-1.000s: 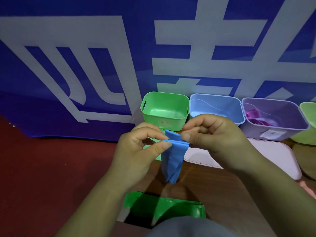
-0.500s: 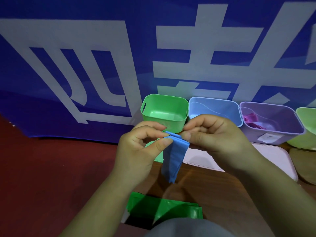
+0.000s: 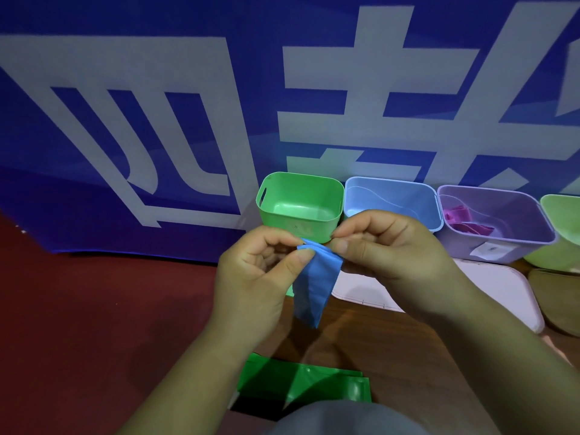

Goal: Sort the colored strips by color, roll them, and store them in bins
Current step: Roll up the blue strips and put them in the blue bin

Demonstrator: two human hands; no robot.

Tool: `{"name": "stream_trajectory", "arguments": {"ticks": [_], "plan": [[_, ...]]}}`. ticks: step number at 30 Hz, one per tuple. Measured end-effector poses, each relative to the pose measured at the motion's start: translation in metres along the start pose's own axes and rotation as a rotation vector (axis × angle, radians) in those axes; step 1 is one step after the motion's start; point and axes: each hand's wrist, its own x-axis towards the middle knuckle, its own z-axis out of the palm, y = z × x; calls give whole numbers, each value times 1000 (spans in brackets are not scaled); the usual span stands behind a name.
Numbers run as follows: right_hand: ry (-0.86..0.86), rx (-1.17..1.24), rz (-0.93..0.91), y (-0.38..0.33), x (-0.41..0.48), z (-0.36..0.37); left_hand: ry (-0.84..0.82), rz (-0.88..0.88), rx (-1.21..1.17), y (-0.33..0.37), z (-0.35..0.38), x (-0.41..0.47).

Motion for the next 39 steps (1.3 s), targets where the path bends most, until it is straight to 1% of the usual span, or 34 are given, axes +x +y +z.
{"name": "stream_trajectory", "arguments": {"ticks": [3, 5, 7, 10, 15, 18, 21, 23, 29, 31, 34, 39], "plan": [[5, -62, -77, -3, 2, 3, 18, 12, -14, 2, 0, 3], [21, -145, -118, -7, 5, 6, 16, 17, -25, 4, -1, 6], [55, -215, -138, -13, 8, 10, 9, 35, -24, 7, -2, 9], [96, -222, -136, -22, 12, 16, -14, 84, -7, 13, -8, 17], [131, -247, -150, -41, 21, 27, -113, 251, 168, 28, -26, 32], [121, -203, -129, -52, 27, 32, -175, 307, 260, 39, -37, 41], [118, -215, -118, -57, 34, 34, -195, 236, 271, 46, -45, 49], [119, -277, -140, -61, 36, 35, -196, 170, 253, 48, -48, 54], [118, -625, -270, -74, 32, 31, -183, 78, 239, 59, -45, 61], [94, -684, -305, -77, 27, 27, -186, 72, 245, 64, -42, 60], [53, -710, -327, -81, 20, 18, -171, 75, 240, 72, -31, 59], [71, -794, -348, -84, 13, -4, -145, 62, 242, 75, -6, 50]]}}
